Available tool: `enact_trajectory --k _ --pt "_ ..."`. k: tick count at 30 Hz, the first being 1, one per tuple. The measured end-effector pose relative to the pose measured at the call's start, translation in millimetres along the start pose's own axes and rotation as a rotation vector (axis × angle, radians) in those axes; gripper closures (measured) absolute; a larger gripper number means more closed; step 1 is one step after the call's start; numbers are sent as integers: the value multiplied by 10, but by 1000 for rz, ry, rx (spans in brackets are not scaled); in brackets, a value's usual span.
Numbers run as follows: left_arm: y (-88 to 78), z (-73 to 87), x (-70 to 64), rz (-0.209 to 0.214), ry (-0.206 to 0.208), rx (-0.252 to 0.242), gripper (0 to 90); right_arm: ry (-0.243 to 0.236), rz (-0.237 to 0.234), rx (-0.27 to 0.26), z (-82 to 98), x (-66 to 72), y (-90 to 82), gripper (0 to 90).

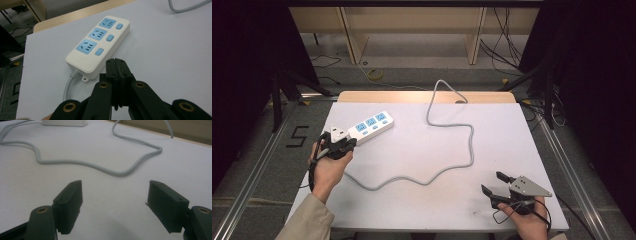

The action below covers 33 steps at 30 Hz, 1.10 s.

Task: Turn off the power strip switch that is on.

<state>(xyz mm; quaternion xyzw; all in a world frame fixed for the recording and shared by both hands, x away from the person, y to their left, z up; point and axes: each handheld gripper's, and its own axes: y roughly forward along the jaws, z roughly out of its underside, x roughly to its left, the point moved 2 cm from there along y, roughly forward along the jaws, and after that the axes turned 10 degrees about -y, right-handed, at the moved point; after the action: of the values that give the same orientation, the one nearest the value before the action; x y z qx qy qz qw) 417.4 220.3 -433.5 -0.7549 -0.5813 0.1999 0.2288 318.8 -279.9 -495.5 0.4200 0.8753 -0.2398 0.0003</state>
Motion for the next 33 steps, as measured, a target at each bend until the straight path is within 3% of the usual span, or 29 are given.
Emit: enact_trajectory --k 6,15,28,33 --pt "16 -30 0 -2 1 -3 894 -17 8 -5 -5 4 3 297" --pt "43 -47 3 -1 -1 0 894 -81 8 -4 -58 38 54 359" --pt "83 -87 8 -3 -7 1 894 -62 1 34 -190 18 284 381" --pt "86 -101 20 -5 -8 2 894 -56 7 39 -179 33 293 351"
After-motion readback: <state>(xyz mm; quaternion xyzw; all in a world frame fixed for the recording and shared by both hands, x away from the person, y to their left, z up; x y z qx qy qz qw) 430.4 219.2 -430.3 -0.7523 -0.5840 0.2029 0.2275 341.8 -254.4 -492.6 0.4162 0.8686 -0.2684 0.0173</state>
